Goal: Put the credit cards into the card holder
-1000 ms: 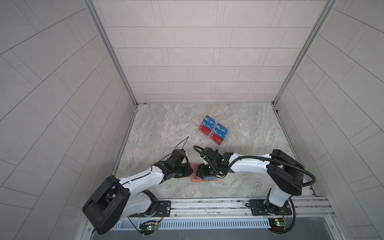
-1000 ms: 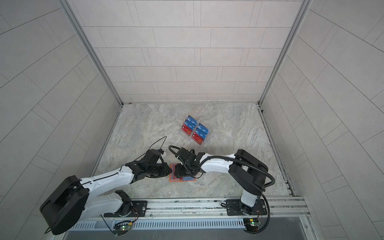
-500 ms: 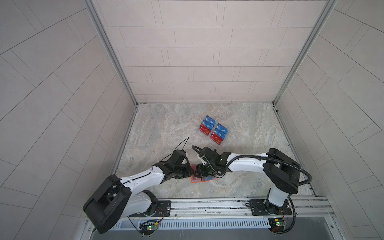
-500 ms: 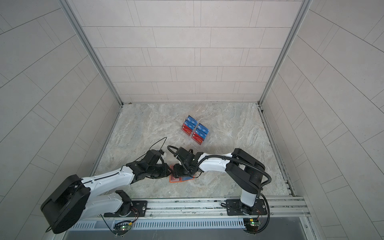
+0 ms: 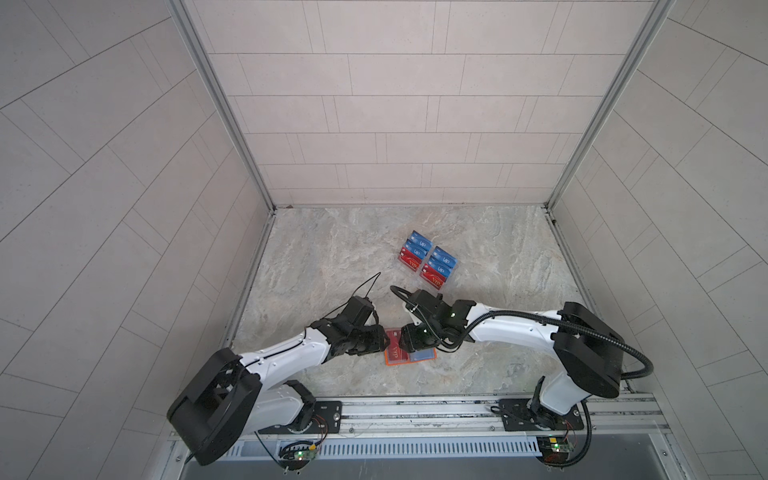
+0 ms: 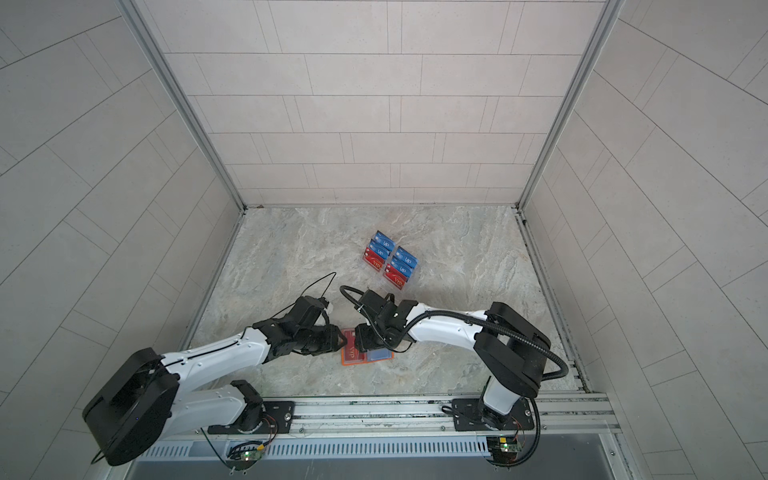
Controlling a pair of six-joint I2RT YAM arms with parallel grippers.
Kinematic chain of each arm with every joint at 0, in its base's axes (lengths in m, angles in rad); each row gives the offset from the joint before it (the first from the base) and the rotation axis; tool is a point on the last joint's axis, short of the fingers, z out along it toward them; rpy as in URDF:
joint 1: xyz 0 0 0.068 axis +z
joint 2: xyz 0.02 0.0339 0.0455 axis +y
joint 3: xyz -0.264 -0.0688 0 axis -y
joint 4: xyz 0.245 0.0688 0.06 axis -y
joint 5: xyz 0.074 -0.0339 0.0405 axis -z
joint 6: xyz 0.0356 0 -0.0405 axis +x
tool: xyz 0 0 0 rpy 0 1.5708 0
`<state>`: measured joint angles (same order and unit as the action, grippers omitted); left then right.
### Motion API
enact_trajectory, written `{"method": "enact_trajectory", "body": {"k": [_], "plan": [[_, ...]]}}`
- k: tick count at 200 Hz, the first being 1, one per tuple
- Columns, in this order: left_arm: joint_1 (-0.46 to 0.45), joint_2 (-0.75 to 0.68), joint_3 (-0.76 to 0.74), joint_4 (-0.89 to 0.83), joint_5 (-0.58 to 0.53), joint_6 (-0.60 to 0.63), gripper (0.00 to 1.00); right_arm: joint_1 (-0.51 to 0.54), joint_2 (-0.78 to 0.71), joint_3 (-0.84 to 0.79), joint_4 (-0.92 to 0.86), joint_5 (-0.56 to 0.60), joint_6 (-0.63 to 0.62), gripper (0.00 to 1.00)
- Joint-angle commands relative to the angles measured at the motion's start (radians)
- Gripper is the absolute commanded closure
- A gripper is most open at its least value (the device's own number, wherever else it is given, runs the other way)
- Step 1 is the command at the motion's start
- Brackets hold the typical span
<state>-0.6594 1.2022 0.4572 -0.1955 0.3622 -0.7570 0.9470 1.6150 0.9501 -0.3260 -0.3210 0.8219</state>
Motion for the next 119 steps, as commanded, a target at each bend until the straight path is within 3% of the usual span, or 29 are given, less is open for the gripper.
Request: {"method": "enact_trajectory", "body": {"k": [1,49,83,119], "plan": [[-0.002,-0.063,0.054,-0.165,-0.078,0.046,0.52,-0.021,-0.021,-0.014,-0.068,0.035,-0.05,0.48],[-0.05,-0.168,0.123,-0.27,-0.096,-0.02,0.53,-0.093,-0.011,-0.034,-0.071,0.004,-0.14,0.69],[-0.14,-0.102,0.103,-0.008,-0.031,-0.179,0.55,-0.156,-0.003,-0.055,-0.06,-0.03,-0.19,0.77],[-0.175,0.053,0.13,0.16,-0.03,-0.222,0.57,-0.18,0.013,-0.083,-0.03,-0.078,-0.176,0.8]]}}
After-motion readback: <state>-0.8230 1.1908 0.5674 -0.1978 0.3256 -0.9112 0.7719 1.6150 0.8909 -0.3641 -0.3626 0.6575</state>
